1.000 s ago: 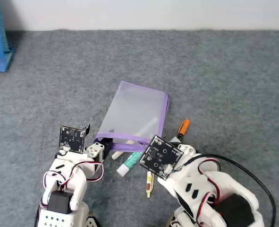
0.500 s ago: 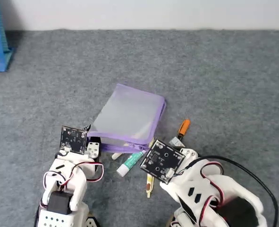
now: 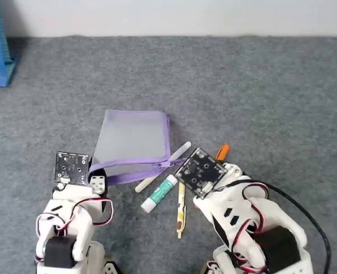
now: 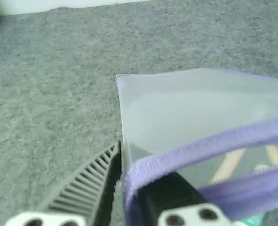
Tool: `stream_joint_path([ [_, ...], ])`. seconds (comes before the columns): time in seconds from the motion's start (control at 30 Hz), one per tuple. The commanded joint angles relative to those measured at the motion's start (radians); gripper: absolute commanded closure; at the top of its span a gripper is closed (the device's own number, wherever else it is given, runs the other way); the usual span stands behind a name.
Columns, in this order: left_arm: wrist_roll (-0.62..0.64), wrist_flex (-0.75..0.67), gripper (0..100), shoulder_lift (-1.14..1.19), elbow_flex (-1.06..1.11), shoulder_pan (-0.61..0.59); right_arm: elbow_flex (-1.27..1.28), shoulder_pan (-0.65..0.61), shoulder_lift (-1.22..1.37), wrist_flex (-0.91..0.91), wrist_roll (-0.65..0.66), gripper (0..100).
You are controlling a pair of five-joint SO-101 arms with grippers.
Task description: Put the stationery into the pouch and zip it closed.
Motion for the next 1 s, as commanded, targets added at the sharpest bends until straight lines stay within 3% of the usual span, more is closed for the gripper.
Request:
stream_joint_path([
  [0.0,-0.008,0.028,99,-0.015,-0.084,-0.02,-0.012,0.031,-0.001,-0.01,-0.081,80.6],
  [0.1,-0.008,0.077,99,-0.015,-0.137,-0.02,-0.017,0.031,-0.001,0.015,-0.17,67.4],
  [0.37,-0.006,0.149,99,-0.014,-0.219,-0.025,-0.123,0.025,0.059,0.104,-0.163,73.7],
  [0.53,0.032,0.147,99,-0.014,-0.219,-0.026,-0.155,0.035,0.302,0.076,-0.172,73.8],
  [0.77,0.034,0.146,99,-0.014,-0.226,-0.028,-0.193,0.17,0.656,-0.064,-0.221,73.9],
  [0.97,0.034,0.147,99,-0.014,-0.251,-0.029,-0.193,0.189,0.826,-0.117,-0.216,73.9],
])
